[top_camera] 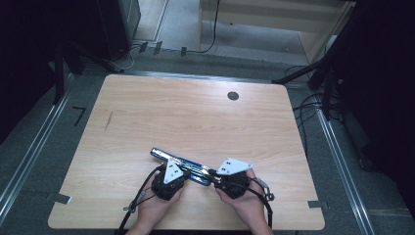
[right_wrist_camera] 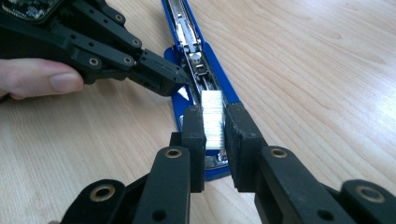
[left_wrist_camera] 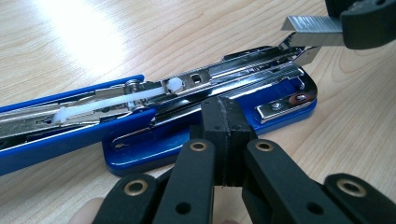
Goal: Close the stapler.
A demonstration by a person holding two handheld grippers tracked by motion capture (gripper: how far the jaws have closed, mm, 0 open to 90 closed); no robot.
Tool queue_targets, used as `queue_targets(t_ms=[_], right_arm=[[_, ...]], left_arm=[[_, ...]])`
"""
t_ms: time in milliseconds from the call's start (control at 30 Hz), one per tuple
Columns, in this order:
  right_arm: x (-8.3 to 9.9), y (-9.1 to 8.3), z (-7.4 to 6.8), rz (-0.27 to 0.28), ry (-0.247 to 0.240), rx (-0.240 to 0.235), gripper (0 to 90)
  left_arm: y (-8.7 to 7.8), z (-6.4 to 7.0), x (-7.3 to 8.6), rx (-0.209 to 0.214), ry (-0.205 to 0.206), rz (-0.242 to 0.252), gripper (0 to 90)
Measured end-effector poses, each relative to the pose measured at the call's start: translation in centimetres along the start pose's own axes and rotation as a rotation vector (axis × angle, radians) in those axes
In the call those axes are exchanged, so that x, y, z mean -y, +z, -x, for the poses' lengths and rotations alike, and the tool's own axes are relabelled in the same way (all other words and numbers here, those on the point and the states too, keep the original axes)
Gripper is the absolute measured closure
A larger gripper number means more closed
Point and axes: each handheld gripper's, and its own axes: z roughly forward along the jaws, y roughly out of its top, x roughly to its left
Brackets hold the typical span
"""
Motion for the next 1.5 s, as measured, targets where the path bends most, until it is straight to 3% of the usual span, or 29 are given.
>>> queue_targets(t_ms=[433,733,1500], right_arm=[[-1.0,0.7,0.6,0.008,-0.023,-0.021,80.0],[-1.6,1.5,0.9,-0.018,-0.037,-0.028,79.9],[-2.4,2.7,1.4,-0.12,-0.124,-0.071,79.9]], left_arm=[[0.0,0.0,0.0,0.001,0.001,0.0,90.0],[0.0,0.0,0.0,0.001,0.001,0.0,90.0],[0.0,-0.1,0.0,0.001,0.003,0.001,90.0]])
